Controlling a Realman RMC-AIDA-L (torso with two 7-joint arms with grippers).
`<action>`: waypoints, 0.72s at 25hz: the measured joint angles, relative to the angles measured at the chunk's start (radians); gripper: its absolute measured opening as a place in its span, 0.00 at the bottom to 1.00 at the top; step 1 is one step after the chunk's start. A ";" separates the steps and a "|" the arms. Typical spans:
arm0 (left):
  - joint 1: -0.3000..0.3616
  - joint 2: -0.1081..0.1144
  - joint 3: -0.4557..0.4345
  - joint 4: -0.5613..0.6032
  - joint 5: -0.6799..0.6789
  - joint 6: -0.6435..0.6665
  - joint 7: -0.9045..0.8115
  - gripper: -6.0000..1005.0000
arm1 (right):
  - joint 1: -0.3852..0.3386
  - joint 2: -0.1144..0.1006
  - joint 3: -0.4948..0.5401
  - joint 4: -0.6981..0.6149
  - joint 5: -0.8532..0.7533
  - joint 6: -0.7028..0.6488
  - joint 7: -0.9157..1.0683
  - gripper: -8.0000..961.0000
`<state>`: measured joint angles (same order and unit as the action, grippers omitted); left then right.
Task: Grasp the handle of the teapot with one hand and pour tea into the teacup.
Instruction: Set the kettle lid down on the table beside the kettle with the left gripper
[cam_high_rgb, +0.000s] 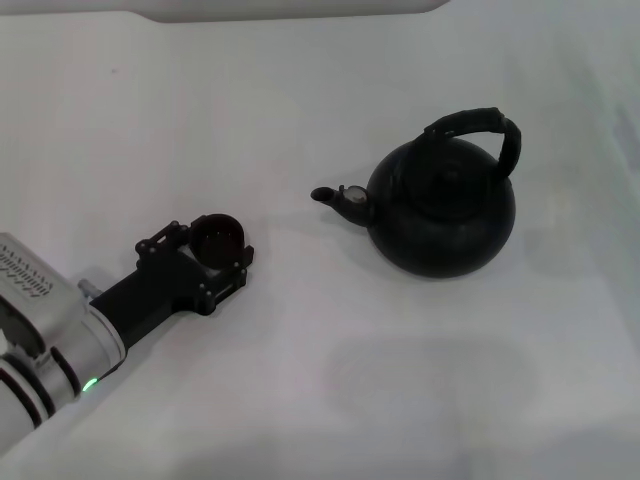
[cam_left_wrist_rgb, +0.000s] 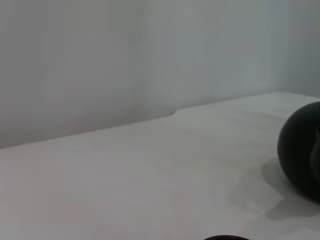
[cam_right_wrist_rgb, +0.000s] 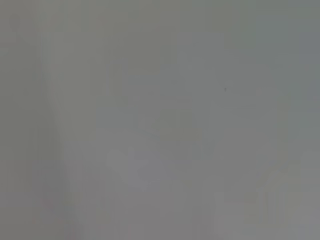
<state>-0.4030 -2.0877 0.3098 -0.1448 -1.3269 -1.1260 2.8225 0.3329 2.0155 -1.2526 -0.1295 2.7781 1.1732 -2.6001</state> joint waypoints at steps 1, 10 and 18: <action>-0.001 0.000 0.000 -0.001 0.003 0.002 0.000 0.68 | 0.000 0.000 0.000 0.000 0.000 0.000 0.000 0.71; -0.011 0.000 -0.003 -0.003 0.023 0.008 0.000 0.70 | -0.001 0.000 -0.001 -0.001 0.000 0.000 0.001 0.71; -0.010 0.003 -0.006 -0.002 0.023 0.013 0.000 0.73 | -0.002 0.000 -0.001 -0.001 0.000 0.000 0.002 0.71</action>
<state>-0.4131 -2.0847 0.3036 -0.1473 -1.3044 -1.1128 2.8224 0.3312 2.0156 -1.2535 -0.1304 2.7781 1.1734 -2.5985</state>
